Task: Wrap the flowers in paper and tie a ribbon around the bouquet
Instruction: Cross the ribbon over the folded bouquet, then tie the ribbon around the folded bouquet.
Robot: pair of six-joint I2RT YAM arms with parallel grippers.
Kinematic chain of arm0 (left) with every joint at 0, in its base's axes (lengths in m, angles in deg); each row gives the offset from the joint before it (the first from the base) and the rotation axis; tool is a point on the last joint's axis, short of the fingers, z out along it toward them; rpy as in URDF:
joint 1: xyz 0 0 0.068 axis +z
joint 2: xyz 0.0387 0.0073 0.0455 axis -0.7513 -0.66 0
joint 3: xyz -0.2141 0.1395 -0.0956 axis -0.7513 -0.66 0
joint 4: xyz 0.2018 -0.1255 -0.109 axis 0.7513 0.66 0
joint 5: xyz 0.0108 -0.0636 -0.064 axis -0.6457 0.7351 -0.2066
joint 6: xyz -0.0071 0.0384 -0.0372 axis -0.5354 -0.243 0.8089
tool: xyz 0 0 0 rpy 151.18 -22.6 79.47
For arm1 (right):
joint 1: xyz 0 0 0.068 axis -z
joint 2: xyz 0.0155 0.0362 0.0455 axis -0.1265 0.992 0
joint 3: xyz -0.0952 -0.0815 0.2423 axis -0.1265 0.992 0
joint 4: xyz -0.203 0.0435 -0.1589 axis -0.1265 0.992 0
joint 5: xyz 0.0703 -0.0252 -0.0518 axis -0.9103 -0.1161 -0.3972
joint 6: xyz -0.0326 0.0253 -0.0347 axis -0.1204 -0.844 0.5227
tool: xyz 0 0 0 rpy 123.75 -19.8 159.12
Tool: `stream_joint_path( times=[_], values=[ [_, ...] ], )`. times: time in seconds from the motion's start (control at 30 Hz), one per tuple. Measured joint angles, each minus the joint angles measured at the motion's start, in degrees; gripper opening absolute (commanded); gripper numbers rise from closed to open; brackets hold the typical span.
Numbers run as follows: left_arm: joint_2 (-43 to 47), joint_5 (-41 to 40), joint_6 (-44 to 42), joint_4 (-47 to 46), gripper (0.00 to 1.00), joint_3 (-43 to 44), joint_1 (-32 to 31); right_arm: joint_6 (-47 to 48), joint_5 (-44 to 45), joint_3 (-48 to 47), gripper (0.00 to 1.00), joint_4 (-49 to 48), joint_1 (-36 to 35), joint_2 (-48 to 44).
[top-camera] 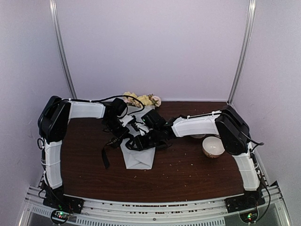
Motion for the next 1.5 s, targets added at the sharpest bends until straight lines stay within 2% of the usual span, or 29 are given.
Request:
stream_joint_path(
  times=[0.13,0.33,0.37,0.53,0.63,0.7,0.83,0.9,1.0,1.1,1.23,1.37,1.5],
  values=[
    [0.0,0.39,0.17,0.0,0.0,-0.02,0.39,0.52,-1.25,-0.26,0.4,1.42,-0.72,0.04],
    [0.0,0.92,0.39,-0.07,0.0,-0.02,0.7,2.16,-2.36,-2.67,0.03,5.18,-1.95,1.99],
    [0.0,0.98,0.44,-0.07,0.0,-0.02,0.74,2.38,-2.62,-2.99,0.0,5.68,-2.1,2.21],
    [0.0,1.38,0.63,-0.13,0.02,-0.15,1.25,2.67,-5.16,-3.63,0.0,7.21,-2.21,2.25],
    [0.26,1.33,0.5,-0.37,0.39,-0.48,1.55,2.21,-7.17,-3.39,0.0,6.84,-1.88,1.99],
    [1.31,1.29,1.09,-0.92,0.55,-1.95,1.66,0.74,-9.11,-1.22,0.0,4.35,-1.57,0.66],
    [7.61,1.2,1.84,-2.16,0.77,-5.33,1.81,-3.65,-12.79,1.42,0.0,-0.52,-0.07,-1.09],
    [12.0,1.07,2.29,-2.8,0.81,-6.64,1.84,-5.62,-13.86,1.77,0.0,-3.02,1.14,-1.09],
    [18.73,0.76,2.97,-3.41,0.82,-7.96,1.92,-7.63,-14.75,1.88,0.0,-5.29,2.29,-1.09],
    [22.47,-0.39,4.83,-3.26,0.79,-9.9,2.21,-8.5,-15.28,1.86,0.0,-6.54,2.97,-1.09],
    [23.12,-2.36,8.66,-1.55,0.73,-16.87,3.39,-9.33,-15.76,1.86,0.0,-7.32,2.89,-1.09],
    [22.49,-3.98,12.09,1.66,0.72,-24.85,4.31,-9.55,-16.13,1.7,0.0,-7.45,2.82,-1.07],
    [22.25,-5.35,13.94,2.73,0.69,-28.02,4.37,-9.6,-16.44,1.22,0.0,-7.48,2.82,-1.05]
  ],
)
